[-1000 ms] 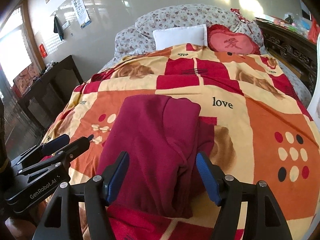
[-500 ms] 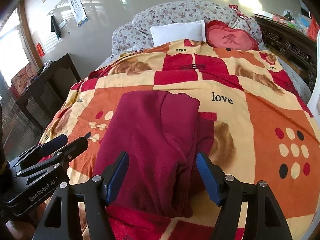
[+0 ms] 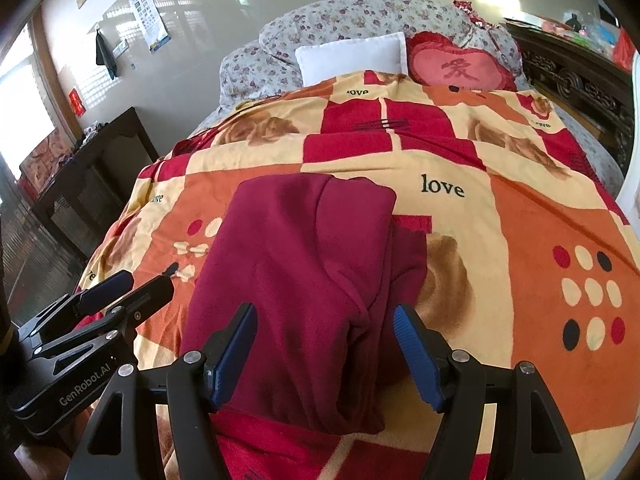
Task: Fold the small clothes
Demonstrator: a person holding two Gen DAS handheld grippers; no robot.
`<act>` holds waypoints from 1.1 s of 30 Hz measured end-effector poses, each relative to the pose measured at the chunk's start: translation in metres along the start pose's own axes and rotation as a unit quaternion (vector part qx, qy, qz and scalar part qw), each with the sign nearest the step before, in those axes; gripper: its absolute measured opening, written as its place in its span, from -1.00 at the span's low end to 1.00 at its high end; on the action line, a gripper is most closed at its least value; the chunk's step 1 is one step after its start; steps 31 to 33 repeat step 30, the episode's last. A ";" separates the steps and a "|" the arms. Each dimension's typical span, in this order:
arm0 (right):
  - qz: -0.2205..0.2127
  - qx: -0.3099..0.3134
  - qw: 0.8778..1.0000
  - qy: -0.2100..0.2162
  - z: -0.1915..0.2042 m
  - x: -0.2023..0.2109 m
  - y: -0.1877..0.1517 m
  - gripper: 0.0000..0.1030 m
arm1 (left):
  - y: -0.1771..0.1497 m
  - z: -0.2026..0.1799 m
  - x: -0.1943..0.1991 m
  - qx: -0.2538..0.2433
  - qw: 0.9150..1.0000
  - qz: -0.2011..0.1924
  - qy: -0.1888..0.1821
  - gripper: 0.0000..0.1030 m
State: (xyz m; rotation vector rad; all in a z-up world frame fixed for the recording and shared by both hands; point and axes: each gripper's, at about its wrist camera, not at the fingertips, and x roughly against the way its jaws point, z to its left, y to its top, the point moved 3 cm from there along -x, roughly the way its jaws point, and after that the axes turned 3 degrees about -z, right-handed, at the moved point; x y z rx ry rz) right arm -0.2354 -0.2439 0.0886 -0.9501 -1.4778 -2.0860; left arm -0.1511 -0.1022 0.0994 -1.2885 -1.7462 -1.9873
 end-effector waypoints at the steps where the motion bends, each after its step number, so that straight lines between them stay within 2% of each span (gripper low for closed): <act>1: 0.001 0.000 1.000 0.001 0.000 0.000 -0.001 0.33 | 0.000 0.000 -0.001 -0.001 1.000 0.001 0.000 0.12; 21: 0.016 0.000 1.000 0.007 0.000 -0.010 -0.005 0.34 | -0.004 0.005 -0.010 -0.007 1.000 0.012 0.006 0.12; 27: 0.023 -0.007 1.000 0.010 -0.004 -0.016 -0.006 0.34 | -0.002 0.009 -0.009 -0.004 1.000 -0.008 0.000 0.12; 33: 0.019 -0.014 1.000 0.013 -0.014 -0.015 -0.005 0.34 | 0.002 0.017 -0.013 -0.004 1.000 -0.008 0.006 0.12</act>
